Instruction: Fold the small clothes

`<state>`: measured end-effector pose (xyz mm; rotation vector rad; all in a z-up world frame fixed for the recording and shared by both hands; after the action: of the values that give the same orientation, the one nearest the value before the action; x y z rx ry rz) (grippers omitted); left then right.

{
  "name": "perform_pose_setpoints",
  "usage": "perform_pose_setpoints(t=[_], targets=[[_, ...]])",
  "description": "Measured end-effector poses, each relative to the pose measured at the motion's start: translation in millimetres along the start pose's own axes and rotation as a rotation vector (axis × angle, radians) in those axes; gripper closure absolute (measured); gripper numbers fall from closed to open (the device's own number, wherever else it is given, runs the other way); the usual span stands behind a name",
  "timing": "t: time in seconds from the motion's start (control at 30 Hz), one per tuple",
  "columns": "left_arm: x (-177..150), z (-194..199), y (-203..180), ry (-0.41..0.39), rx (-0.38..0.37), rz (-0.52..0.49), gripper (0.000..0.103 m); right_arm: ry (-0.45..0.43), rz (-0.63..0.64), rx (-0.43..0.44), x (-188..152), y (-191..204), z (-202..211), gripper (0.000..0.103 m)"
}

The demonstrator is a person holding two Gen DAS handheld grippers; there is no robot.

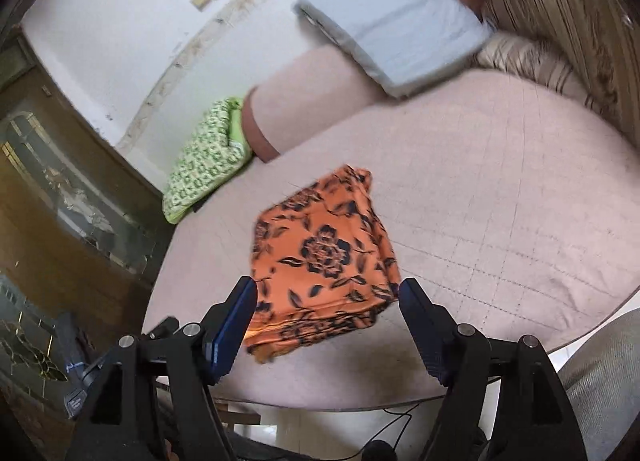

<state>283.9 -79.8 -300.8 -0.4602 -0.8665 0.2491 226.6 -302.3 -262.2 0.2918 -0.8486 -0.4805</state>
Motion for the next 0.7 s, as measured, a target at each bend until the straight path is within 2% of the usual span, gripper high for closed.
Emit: perform_pose_setpoints(t=[0.1,0.13,0.17,0.27,0.3,0.37,0.43,0.5,0.7], targets=[[-1,24,-2,-0.044,-0.044,-0.03,0.042,0.026,0.02,0.0,-3,18,15,0.027],[-3,25,-1,-0.057,-0.041,-0.04,0.038,0.037,0.031,0.007,-6,25,16,0.027],[-6,20,3,-0.058,-0.021,-0.055,0.038,0.04,0.04,0.016,-7,32,10,0.027],[-14,2,22,-0.01,0.011,-0.039,0.04,0.054,0.088,0.009,-17,36,-9,0.026],[-15,-5,28,0.036,0.024,-0.017,0.04,0.064,0.092,0.004,-22,34,-15,0.026],[-10,-18,33,0.089,-0.023,0.053,0.039,0.11,0.083,0.014,-30,27,-34,0.026],[-11,-37,41,0.123,-0.002,0.092,0.04,0.158,0.077,0.01,-35,19,-51,0.026],[-11,-54,43,0.155,0.012,0.096,0.04,0.189,0.065,0.002,-40,9,-67,0.026],[-3,-104,34,0.181,0.026,0.033,0.04,0.252,0.019,0.008,-45,-8,-108,0.026]])
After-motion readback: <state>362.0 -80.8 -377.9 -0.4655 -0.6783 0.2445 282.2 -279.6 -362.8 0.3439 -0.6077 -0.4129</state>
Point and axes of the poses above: each gripper's, at about its wrist camera, not at the fingertips, and z roughly against the way its jaws point, y to its left, x to its top, the point moved 4 cm from there along -z, roughly the way its jaws point, and after that the axes turned 9 degrees about -y, right-handed, at the moved point
